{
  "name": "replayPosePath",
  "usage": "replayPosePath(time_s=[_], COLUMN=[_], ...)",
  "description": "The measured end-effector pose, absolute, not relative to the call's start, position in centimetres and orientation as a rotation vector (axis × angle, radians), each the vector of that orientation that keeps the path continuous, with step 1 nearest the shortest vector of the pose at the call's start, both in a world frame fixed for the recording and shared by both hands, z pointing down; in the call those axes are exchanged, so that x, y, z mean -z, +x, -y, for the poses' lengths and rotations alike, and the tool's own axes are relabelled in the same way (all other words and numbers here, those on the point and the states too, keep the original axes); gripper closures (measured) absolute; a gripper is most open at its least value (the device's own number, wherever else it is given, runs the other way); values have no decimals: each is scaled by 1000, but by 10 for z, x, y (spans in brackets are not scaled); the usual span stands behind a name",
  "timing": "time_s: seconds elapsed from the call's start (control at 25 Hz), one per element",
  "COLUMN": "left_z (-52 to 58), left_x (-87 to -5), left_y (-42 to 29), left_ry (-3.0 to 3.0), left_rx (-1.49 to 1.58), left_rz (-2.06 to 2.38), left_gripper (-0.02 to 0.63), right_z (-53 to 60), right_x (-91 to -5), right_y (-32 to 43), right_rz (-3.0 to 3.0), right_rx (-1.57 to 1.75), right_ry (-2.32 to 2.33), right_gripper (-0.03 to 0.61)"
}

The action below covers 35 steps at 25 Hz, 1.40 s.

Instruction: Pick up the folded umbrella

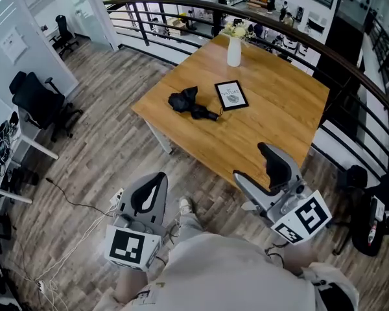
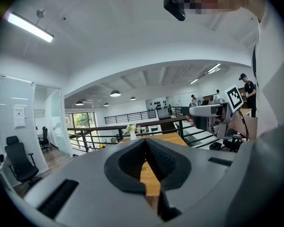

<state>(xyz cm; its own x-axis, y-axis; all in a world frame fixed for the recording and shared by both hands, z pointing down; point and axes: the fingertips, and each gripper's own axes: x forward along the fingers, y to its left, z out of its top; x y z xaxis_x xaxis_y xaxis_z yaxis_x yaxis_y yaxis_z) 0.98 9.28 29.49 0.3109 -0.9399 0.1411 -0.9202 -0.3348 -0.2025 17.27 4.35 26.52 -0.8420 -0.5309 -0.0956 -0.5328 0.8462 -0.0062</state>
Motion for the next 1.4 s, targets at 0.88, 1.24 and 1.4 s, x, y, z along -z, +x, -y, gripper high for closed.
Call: replayPosePath(time_s=[0.88, 1.24, 1.4], left_z=[123, 173, 183], left_x=[-330, -361, -378], left_y=[-224, -235, -225], left_ry=[-2608, -2658, -2691], left_rx=[436, 500, 530], left_rz=[-1730, -1693, -1722], left_gripper=[597, 597, 597], right_z=[182, 243, 257], right_x=[-326, -364, -388], right_y=[-72, -121, -121], right_rz=[-3266, -3411, -3473], right_rx=[144, 166, 220], right_ry=[-934, -917, -880], right_gripper=[256, 256, 256])
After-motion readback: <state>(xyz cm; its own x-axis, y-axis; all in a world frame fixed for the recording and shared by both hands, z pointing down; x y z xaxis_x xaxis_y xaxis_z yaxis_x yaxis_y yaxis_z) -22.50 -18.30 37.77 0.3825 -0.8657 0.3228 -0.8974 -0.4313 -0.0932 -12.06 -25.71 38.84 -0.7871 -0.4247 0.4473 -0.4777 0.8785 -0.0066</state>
